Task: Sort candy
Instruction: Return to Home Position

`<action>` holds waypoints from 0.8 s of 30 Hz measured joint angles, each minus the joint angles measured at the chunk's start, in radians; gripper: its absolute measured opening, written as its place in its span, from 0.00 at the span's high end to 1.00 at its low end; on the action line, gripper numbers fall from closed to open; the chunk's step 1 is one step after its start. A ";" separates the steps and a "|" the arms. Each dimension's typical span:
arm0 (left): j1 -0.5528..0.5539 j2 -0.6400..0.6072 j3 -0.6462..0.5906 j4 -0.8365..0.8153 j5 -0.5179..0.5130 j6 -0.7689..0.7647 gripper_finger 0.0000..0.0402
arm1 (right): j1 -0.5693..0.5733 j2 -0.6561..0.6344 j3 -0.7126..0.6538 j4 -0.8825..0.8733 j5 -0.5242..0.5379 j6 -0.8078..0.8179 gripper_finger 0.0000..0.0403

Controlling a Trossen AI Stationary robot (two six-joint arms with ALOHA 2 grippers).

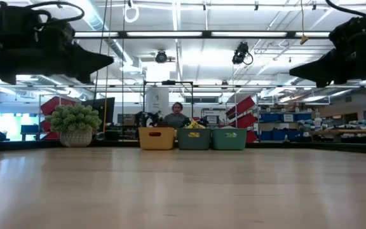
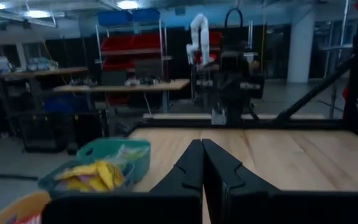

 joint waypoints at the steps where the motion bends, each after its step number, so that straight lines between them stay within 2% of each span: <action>1: 0.000 -0.024 -0.006 -0.035 -0.002 -0.003 1.00 | -0.005 -0.001 0.000 0.000 -0.001 0.000 1.00; 4: -0.001 -0.095 -0.005 -0.172 -0.005 -0.003 1.00 | -0.018 0.002 0.000 -0.002 -0.008 -0.001 1.00; 10: -0.005 -0.251 -0.005 -0.322 -0.029 0.005 1.00 | -0.037 0.002 0.000 -0.003 -0.016 -0.001 1.00; 18: -0.112 -0.535 -0.006 -0.521 -0.309 0.071 1.00 | -0.057 0.003 0.000 -0.003 -0.017 -0.012 1.00; 21: -0.171 -0.648 -0.006 -0.653 -0.379 0.079 1.00 | -0.060 0.003 0.000 -0.003 -0.017 -0.012 1.00; 24: -0.211 -0.737 -0.006 -0.790 -0.405 0.061 1.00 | -0.059 0.003 0.000 -0.004 -0.017 -0.011 1.00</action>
